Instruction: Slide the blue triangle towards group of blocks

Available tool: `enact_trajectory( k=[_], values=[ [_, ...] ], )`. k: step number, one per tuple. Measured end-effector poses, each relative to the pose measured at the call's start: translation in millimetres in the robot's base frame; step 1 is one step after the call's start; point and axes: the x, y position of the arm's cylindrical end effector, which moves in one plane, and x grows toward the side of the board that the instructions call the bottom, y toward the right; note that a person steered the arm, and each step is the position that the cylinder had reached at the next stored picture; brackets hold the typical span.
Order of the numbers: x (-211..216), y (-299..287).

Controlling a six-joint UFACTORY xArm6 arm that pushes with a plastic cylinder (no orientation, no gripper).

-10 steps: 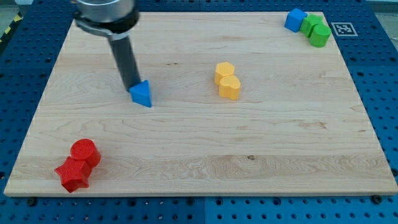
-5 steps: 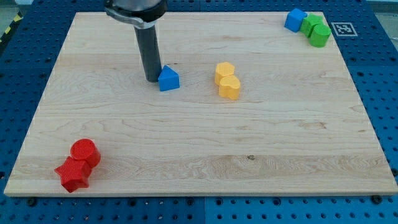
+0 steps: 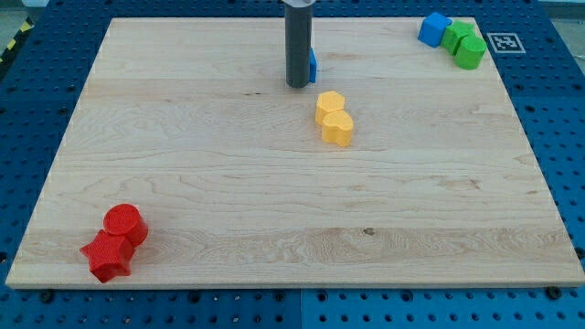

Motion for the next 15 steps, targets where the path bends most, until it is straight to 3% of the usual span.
enact_trajectory(
  k=[1, 2, 3, 4, 6, 7, 8, 10, 12, 15],
  values=[
    [4, -27],
    [-26, -25],
    [-53, 48],
    [-54, 114],
    [-22, 62],
    [-18, 110],
    [-40, 155],
    [-10, 153],
    [-32, 198],
    [-39, 199]
  ],
)
